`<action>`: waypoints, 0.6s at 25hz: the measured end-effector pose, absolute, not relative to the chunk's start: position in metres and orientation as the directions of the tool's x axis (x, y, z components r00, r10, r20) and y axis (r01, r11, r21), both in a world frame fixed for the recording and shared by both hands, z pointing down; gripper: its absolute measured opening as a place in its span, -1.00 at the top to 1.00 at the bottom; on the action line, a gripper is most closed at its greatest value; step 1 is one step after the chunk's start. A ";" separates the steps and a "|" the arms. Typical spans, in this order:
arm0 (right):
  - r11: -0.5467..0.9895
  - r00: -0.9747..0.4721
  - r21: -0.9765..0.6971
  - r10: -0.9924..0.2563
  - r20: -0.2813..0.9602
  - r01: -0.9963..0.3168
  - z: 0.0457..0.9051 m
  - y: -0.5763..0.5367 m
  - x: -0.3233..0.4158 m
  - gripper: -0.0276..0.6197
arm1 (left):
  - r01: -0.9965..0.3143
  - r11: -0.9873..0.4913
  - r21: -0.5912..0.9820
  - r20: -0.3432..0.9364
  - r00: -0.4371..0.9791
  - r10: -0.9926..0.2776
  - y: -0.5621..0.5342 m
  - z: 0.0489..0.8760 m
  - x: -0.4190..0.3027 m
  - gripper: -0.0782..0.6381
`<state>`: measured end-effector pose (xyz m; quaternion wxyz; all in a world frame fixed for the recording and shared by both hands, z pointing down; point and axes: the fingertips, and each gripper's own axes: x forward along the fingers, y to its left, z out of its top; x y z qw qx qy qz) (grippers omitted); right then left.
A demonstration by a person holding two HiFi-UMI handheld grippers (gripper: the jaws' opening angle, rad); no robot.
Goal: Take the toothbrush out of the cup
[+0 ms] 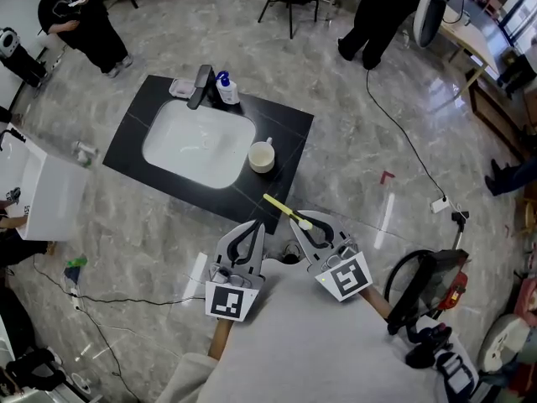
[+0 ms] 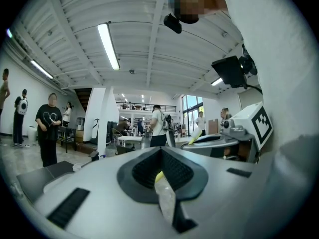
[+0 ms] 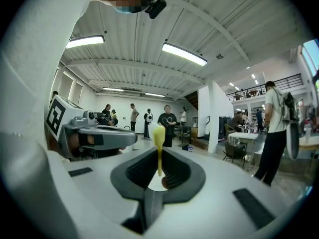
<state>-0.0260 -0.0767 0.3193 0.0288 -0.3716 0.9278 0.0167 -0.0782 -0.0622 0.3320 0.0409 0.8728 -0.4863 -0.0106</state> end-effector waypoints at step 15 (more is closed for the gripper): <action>0.697 -0.696 0.011 -0.714 -0.074 -0.717 0.318 -0.070 -0.027 0.84 | -0.836 -0.541 0.084 0.039 0.546 -0.837 -0.054 0.335 -0.078 0.77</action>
